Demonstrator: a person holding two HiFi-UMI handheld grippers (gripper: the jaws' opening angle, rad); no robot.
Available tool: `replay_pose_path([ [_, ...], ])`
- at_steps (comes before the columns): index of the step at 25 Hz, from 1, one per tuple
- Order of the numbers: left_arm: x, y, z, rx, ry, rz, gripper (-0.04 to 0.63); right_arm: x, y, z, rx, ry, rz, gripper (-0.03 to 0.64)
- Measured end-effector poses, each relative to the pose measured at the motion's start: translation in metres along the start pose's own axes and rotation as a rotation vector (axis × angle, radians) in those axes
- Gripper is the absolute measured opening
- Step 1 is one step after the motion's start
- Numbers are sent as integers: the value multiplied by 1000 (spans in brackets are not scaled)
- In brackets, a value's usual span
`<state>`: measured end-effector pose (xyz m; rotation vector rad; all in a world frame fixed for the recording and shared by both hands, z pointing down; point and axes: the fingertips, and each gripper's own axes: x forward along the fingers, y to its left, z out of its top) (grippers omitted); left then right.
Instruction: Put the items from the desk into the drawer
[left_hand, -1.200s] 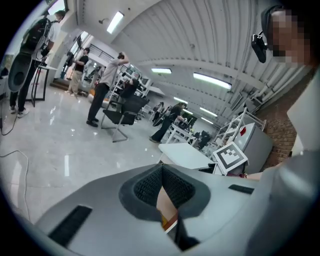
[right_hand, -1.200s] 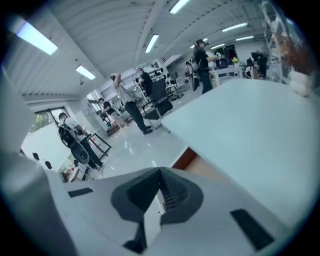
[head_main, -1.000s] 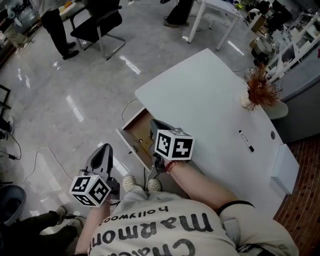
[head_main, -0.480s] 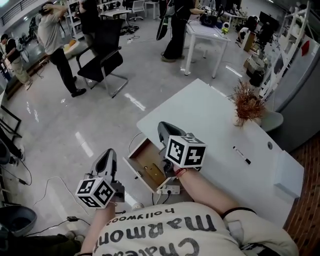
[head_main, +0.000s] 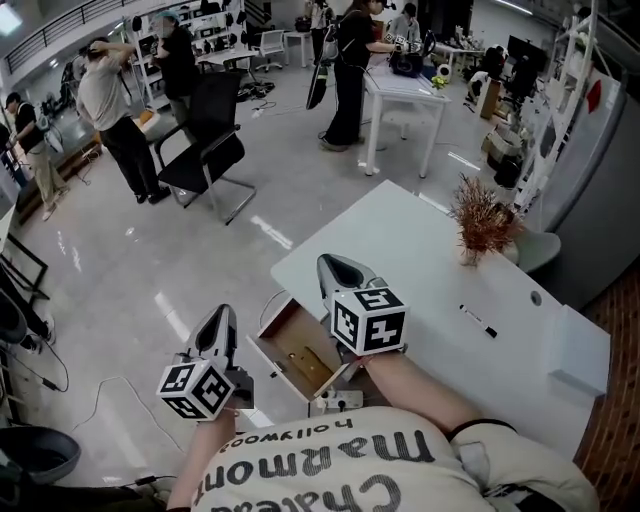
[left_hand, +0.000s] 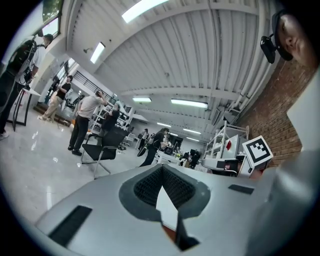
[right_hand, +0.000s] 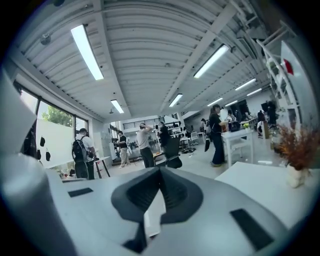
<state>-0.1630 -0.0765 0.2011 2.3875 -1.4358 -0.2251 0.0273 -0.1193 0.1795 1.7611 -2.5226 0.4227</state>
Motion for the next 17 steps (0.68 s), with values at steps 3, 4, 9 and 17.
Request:
replay_pose_path([
  [3,0,-2,-5,-2,0,-3,2,-3,-4,-9,-7,12,-7,3],
  [4,0,-3,-6,-3,1,-4,2,-4,-6,-11,-6,16,-9,3],
  [9,0,-9,-9,1,4,-9,2,-10,-11,-15,-19,21,-20,3],
  [17,8,-13,-4,2,-3,-5,2,-10,-18,-6,-50,15,-24,3],
])
